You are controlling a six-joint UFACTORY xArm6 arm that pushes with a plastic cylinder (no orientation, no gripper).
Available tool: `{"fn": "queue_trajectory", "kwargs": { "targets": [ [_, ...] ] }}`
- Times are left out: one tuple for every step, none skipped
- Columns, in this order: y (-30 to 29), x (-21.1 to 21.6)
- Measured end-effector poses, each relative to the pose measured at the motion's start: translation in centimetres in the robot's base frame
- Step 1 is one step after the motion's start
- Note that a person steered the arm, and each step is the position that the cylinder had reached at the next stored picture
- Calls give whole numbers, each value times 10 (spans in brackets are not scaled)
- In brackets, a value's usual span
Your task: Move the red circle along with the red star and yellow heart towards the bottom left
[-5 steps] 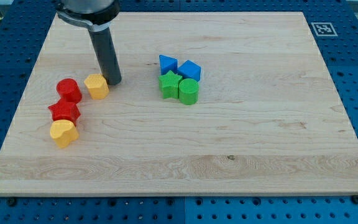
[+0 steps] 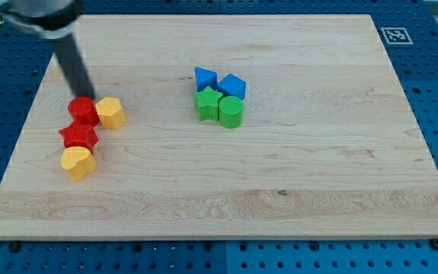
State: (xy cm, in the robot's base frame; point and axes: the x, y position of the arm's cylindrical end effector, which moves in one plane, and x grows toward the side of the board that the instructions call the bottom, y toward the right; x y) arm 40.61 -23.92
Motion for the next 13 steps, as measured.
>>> {"fn": "queue_trajectory", "kwargs": {
  "targets": [
    [3, 0],
    [30, 1],
    [28, 17],
    [25, 29],
    [25, 39],
    [25, 50],
    [24, 54],
    [20, 54],
    [20, 57],
    [20, 57],
    [20, 58],
    [20, 64],
    [20, 72]
  ]
}}
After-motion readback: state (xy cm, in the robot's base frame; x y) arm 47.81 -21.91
